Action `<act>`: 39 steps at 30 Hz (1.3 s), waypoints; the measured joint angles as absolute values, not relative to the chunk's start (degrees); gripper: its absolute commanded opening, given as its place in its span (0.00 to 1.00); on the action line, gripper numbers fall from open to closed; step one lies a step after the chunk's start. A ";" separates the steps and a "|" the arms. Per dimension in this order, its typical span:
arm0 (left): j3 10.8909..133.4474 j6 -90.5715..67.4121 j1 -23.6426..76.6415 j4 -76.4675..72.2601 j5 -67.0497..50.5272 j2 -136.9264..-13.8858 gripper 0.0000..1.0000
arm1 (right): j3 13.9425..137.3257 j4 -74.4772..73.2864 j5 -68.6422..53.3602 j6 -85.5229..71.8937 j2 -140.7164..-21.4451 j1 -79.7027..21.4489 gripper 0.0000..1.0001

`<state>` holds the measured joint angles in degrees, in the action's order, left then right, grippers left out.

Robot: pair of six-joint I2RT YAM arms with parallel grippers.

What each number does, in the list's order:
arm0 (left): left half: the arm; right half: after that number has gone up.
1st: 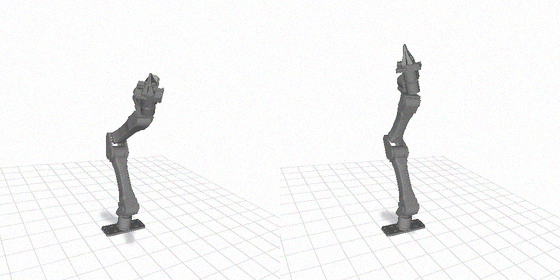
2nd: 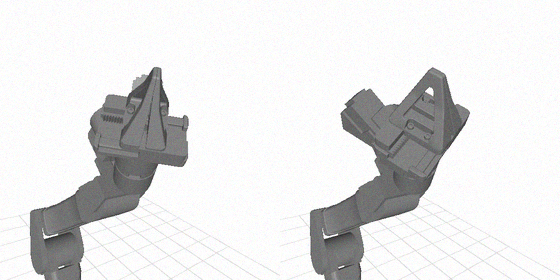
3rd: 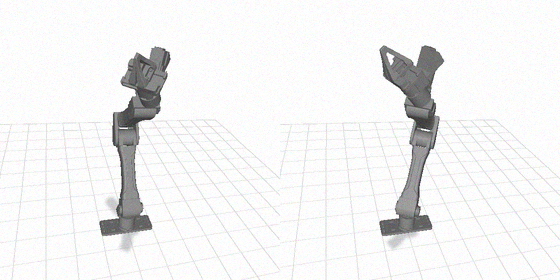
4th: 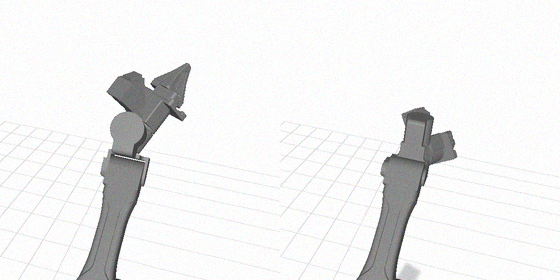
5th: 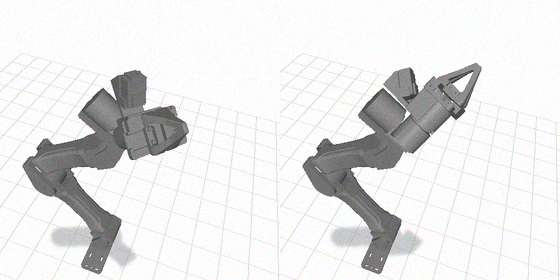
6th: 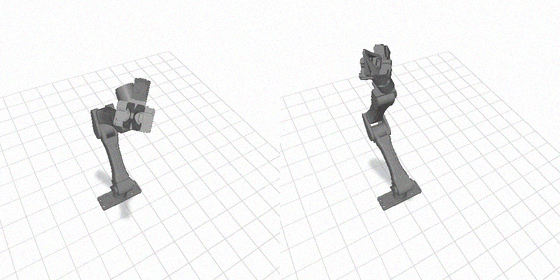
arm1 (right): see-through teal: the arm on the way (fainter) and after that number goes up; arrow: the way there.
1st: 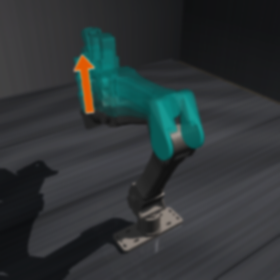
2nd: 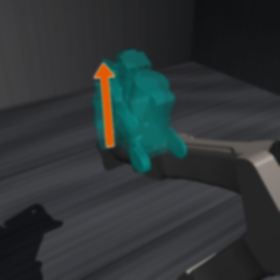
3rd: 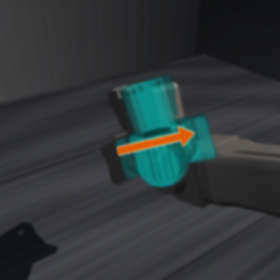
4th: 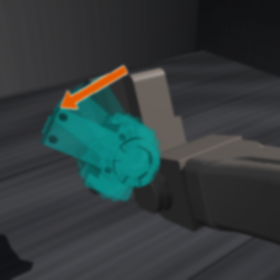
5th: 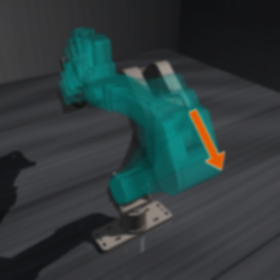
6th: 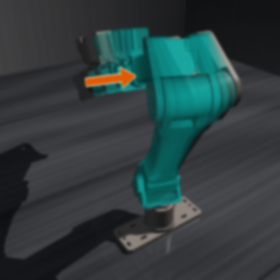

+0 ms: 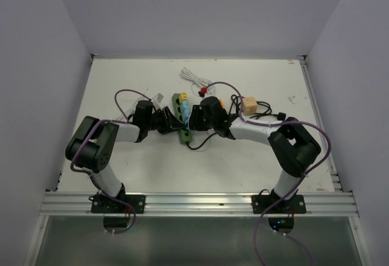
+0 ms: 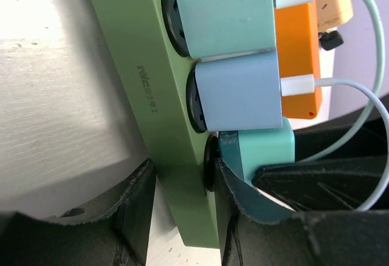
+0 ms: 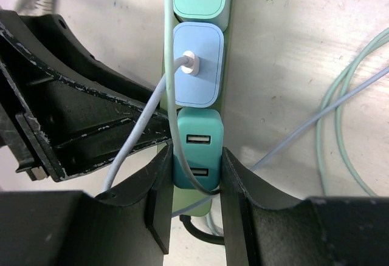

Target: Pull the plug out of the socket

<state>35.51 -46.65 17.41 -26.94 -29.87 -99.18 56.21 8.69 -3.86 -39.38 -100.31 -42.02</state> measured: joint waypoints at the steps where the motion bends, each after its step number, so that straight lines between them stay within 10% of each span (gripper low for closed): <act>1: 36.01 -45.89 17.56 -25.17 -29.12 -98.72 0.00 | 57.25 6.79 -2.11 -38.44 -100.31 -42.85 0.13; 31: 41.15 -37.82 20.01 -15.05 -21.65 -97.21 0.00 | 62.94 -1.28 3.22 -33.39 -101.73 -45.63 0.12; 39: 41.82 -37.63 20.03 -17.28 -21.80 -98.17 0.00 | 52.34 15.92 -7.31 -42.83 -100.51 -39.20 0.11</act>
